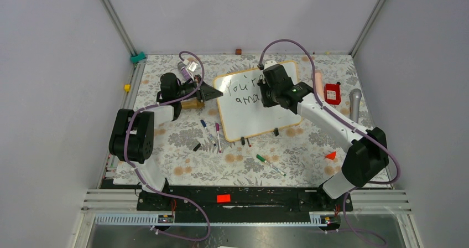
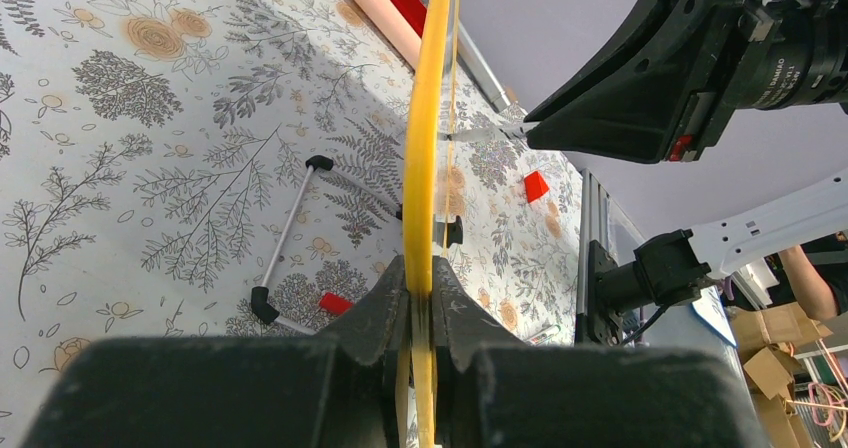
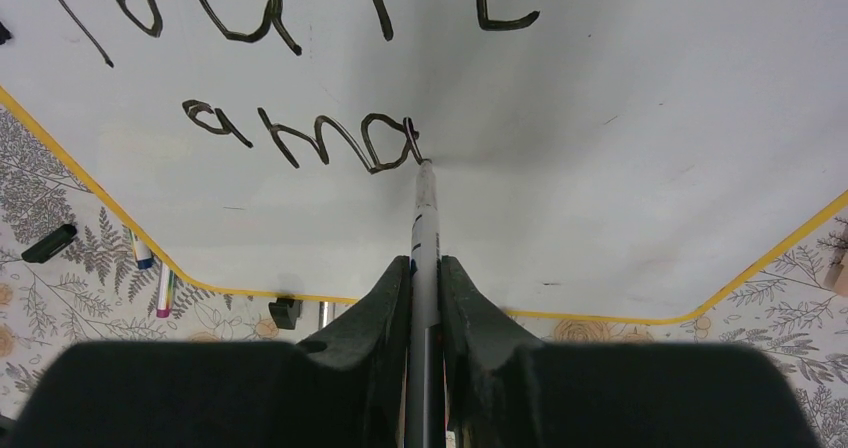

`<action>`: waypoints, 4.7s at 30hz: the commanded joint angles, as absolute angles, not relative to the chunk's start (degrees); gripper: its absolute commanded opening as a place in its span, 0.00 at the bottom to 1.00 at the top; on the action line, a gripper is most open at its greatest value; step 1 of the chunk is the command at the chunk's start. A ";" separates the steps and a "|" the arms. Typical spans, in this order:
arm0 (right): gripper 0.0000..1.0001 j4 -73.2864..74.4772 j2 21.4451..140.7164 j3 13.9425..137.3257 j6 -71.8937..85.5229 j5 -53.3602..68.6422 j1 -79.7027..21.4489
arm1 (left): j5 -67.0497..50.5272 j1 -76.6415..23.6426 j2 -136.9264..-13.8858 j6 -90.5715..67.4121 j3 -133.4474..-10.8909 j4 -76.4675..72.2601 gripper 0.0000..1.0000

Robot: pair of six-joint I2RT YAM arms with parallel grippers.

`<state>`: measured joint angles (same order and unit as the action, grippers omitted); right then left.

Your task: Write a sentence on the whiteboard

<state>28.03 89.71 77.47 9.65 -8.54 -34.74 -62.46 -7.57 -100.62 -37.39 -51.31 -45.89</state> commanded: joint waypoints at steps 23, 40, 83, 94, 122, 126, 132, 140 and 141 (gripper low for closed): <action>0.00 5.16 74.47 58.37 6.48 -10.99 -32.50 | -62.56 -8.88 -98.26 -34.21 -53.86 -46.68 0.03; 0.00 1.85 76.32 58.72 4.13 -8.94 -33.26 | -61.99 -8.95 -98.40 -33.62 -54.54 -45.50 0.03; 0.00 9.61 80.23 61.87 5.84 -9.58 -33.90 | -62.08 -9.21 -98.35 -33.76 -53.18 -47.25 0.03; 0.00 11.39 81.08 62.68 5.60 -8.03 -33.93 | -62.71 -9.23 -98.57 -33.77 -53.26 -47.56 0.03; 0.00 12.15 74.64 63.16 3.26 -15.97 -33.47 | -63.91 -9.15 -99.78 -34.20 -53.84 -48.89 0.03; 0.00 12.77 75.14 64.66 5.47 -15.25 -31.76 | -64.37 -9.14 -99.93 -33.84 -53.70 -49.03 0.00; 0.00 12.80 75.60 65.83 7.16 -14.32 -30.08 | -65.12 -9.14 -99.92 -32.83 -53.92 -47.67 0.00; 0.00 12.91 75.29 65.78 7.06 -14.61 -29.88 | -65.36 -9.21 -99.75 -30.85 -54.59 -44.02 0.00; 0.00 12.93 75.05 65.76 7.36 -14.67 -29.88 | -65.19 -9.19 -99.51 -30.37 -54.54 -43.11 0.00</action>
